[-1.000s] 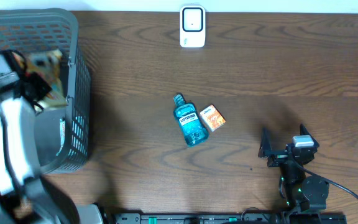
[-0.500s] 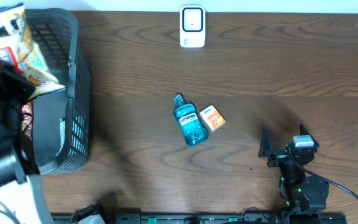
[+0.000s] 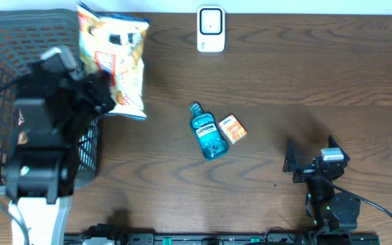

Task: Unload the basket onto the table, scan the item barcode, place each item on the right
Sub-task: 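Lift the yellow snack pack out and carry it beside the Listerine bottle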

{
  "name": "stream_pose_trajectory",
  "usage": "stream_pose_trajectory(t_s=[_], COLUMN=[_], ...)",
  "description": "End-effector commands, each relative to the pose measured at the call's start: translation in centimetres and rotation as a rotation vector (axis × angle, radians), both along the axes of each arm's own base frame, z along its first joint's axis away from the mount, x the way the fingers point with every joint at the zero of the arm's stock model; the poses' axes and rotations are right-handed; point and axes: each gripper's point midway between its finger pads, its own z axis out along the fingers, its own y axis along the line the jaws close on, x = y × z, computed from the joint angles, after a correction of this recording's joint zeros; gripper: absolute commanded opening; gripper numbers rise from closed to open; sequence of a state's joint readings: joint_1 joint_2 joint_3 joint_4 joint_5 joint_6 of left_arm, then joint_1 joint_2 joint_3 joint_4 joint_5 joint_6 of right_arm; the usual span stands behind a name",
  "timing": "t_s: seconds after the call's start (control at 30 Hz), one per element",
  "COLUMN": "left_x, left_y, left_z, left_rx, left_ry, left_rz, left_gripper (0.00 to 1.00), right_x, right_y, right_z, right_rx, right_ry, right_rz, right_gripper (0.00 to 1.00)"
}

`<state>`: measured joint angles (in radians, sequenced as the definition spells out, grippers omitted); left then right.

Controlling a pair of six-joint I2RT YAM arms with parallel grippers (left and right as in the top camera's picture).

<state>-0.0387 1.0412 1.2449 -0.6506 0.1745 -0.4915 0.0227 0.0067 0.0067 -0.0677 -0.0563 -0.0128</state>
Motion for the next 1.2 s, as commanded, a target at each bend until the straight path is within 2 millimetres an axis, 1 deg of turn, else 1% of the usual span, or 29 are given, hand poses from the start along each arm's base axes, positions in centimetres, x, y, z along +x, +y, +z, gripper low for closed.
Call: stream_pose_trajectory(t_s=[0.0,0.1,0.33,0.47,0.5,0.6,0.77,0.9,1.0,1.17], left_x=[1.2,2.1,3.7,4.1,4.2,4.3,4.5,4.6,4.5,4.2], left_y=[1.1,0.5,0.1,0.1,0.3,0.4,-0.2,-1.7,-2.1,-3.8], left_z=[-2.9,-6.1,-13.3,-17.5,-19.2,-21.6,-25.0,-27.8,-28.4,-28.3], left_rx=[0.094,0.110,0.052,0.022,0.017,0.016,0.043,0.081,0.128,0.182], left_ry=[0.105,0.215,0.452,0.578,0.628,0.688,0.765,0.813,0.813,0.799], left_rz=[0.122,0.134,0.227,0.297,0.337,0.385,0.382,0.351,0.346,0.298], left_gripper=[0.07,0.07,0.07,0.07,0.07,0.07,0.07,0.07,0.07,0.07], right_x=[0.0,0.0,0.0,0.0,0.0,0.0,0.0,0.0,0.0,0.0], right_y=[0.0,0.0,0.0,0.0,0.0,0.0,0.0,0.0,0.0,0.0], right_z=[-0.1,-0.1,-0.1,-0.1,-0.1,-0.1,-0.1,-0.1,-0.1,-0.1], right_rx=[-0.014,-0.015,-0.014,-0.014,-0.015,-0.014,-0.014,-0.015,-0.015,-0.014], right_ry=[0.004,0.004,0.004,0.004,0.004,0.004,0.004,0.004,0.004,0.004], right_rz=[0.001,0.001,0.001,0.001,0.001,0.001,0.001,0.001,0.001,0.001], right_gripper=[0.99,0.99,0.99,0.99,0.99,0.99,0.99,0.99,0.99,0.99])
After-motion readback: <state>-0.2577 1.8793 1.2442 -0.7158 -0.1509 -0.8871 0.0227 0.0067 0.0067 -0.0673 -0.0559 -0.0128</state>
